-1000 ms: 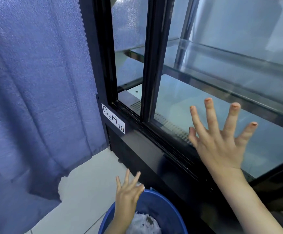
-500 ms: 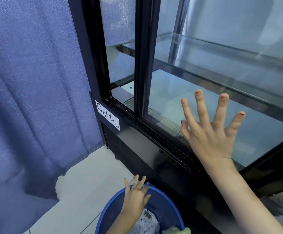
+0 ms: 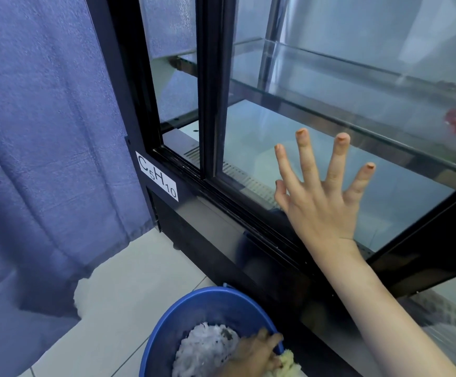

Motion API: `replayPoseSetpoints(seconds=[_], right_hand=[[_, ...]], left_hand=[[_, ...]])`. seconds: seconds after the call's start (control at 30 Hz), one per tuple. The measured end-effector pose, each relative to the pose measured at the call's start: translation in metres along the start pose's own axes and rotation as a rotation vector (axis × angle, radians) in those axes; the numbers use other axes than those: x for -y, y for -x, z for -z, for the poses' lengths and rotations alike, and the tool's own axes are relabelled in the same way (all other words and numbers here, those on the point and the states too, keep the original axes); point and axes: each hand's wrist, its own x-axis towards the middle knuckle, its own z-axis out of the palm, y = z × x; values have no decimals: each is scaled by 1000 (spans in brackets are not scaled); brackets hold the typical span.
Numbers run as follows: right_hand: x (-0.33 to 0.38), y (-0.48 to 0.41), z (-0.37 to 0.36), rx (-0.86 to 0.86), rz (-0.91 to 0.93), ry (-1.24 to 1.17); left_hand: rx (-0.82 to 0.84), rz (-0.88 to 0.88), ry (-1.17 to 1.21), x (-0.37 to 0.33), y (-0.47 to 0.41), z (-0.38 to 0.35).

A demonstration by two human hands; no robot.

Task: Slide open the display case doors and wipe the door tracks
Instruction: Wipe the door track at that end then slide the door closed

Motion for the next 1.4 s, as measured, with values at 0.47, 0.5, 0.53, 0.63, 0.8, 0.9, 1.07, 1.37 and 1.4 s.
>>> replayPoseSetpoints(seconds=[0.47, 0.5, 0.53, 0.63, 0.8, 0.9, 1.07, 1.37, 1.4], right_hand=[[-3, -4, 9, 32, -5, -38], [-3, -5, 9, 39, -1, -39], [-4, -5, 10, 52, 8, -36], [-6, -3, 13, 110, 58, -11], [-9, -1, 19, 217, 106, 12], [-13, 1, 22, 257, 161, 31], [-14, 2, 21, 243, 163, 23], [-15, 3, 20, 207, 142, 19], [-15, 3, 19, 202, 137, 19]], left_hand=[[82, -2, 116, 0, 2, -18], [90, 6, 144, -1, 2, -21], [91, 10, 177, -2, 1, -24], [141, -6, 278, -6, -1, -27], [120, 8, 394, -14, -2, -32], [-28, 45, 440, -13, -5, -28], [-247, 18, 498, -8, -8, -16], [-271, 62, 559, 15, -4, -14], [-285, 81, 539, 19, -4, -11]])
